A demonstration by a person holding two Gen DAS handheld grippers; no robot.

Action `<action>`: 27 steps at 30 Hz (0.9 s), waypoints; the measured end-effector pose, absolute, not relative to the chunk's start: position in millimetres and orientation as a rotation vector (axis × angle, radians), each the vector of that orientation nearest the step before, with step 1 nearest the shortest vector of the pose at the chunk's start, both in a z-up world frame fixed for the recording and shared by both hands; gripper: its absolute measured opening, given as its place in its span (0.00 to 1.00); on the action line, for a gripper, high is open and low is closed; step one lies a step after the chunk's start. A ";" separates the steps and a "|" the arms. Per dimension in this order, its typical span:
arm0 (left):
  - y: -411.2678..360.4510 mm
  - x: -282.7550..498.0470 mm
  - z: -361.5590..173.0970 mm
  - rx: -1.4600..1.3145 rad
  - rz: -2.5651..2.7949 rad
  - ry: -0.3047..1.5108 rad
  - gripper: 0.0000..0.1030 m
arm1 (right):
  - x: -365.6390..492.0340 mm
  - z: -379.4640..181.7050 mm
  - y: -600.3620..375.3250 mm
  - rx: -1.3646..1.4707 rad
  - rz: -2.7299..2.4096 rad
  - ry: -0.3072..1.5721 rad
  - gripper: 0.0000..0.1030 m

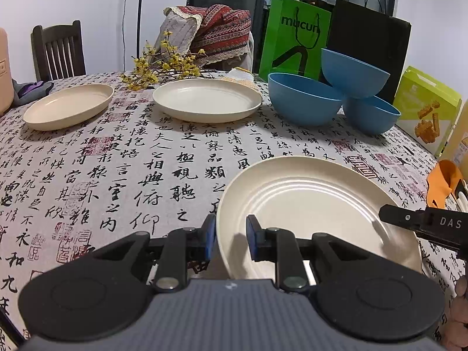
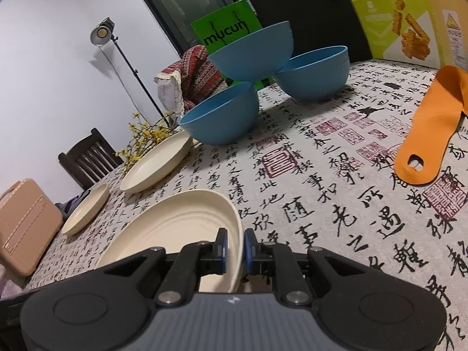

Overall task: Organize plates and bowls
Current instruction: 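Open the left gripper while the right gripper opens, releasing the plates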

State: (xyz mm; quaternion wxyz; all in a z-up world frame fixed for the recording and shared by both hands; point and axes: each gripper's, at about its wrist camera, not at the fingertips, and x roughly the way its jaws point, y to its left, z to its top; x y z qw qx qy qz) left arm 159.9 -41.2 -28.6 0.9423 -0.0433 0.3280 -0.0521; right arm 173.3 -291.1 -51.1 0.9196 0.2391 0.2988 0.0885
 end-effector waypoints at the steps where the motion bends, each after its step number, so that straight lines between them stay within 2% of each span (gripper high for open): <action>1: -40.2 159.7 -28.0 -0.092 -0.104 0.667 0.23 | 173.0 -50.0 -291.2 0.488 0.179 0.611 0.13; 6: -34.6 155.0 -21.9 -0.097 -0.093 0.635 0.30 | 169.0 -42.9 -293.4 0.470 0.161 0.588 0.17; 8: -32.4 152.7 -18.5 -0.099 -0.086 0.623 0.35 | 166.8 -39.3 -294.5 0.455 0.147 0.580 0.26; 12: -26.2 147.0 -9.7 -0.100 -0.078 0.588 0.42 | 162.1 -31.3 -296.0 0.437 0.136 0.556 0.32; 16: -22.8 139.7 0.6 -0.096 -0.082 0.545 0.51 | 155.4 -22.0 -294.2 0.408 0.143 0.516 0.46; 17: -22.4 137.7 3.5 -0.092 -0.081 0.535 0.55 | 153.8 -19.8 -293.4 0.402 0.146 0.507 0.52; 19: -20.8 132.9 9.5 -0.089 -0.080 0.512 0.60 | 150.7 -15.4 -291.1 0.392 0.149 0.494 0.58; 22: -16.8 125.5 17.5 -0.087 -0.080 0.477 0.74 | 147.8 -8.9 -287.0 0.373 0.154 0.484 0.63; 24: -12.9 121.0 22.0 -0.091 -0.079 0.456 0.84 | 145.4 -4.2 -283.1 0.363 0.158 0.475 0.73; 26: -9.1 118.0 25.6 -0.097 -0.079 0.444 0.95 | 141.4 0.0 -280.1 0.355 0.168 0.460 0.91; 27: -6.8 116.4 27.7 -0.103 -0.081 0.435 0.99 | 139.4 2.4 -278.5 0.350 0.172 0.453 0.93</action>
